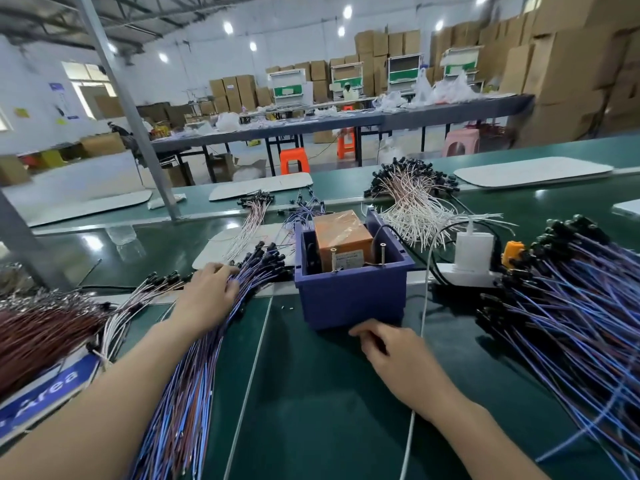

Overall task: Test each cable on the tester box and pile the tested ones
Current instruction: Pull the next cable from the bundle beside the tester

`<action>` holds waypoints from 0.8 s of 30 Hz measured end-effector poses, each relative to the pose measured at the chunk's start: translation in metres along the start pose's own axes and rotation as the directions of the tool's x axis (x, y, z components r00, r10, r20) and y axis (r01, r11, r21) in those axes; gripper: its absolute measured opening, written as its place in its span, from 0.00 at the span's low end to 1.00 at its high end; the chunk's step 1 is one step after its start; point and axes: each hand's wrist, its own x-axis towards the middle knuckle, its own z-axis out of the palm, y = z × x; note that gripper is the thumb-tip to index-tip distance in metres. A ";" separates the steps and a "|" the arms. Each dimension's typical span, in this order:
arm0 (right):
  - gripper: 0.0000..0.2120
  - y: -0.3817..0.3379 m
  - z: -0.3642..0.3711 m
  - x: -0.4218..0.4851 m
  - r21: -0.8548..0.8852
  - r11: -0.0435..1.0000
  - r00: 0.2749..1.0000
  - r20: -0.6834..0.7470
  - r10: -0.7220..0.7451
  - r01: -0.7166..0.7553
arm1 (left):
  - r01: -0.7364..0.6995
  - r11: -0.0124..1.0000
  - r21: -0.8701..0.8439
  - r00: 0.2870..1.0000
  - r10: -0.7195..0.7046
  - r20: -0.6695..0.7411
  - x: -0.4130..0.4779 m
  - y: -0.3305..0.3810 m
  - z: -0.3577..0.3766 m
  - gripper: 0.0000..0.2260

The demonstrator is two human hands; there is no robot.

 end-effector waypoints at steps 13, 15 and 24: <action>0.14 0.013 -0.025 0.017 0.815 0.579 0.901 -0.260 0.349 0.011 | -0.243 0.929 0.279 0.970 0.231 0.078 0.077 0.054 0.026 0.19; 0.14 0.015 -0.026 0.018 0.838 0.546 0.896 -0.243 0.372 0.001 | -0.284 0.881 0.378 0.958 0.240 0.159 0.091 0.060 0.029 0.20; 0.17 0.018 -0.023 0.020 0.839 0.543 0.906 -0.242 0.348 0.015 | -0.260 0.854 0.451 0.953 0.150 0.264 0.119 0.067 0.038 0.20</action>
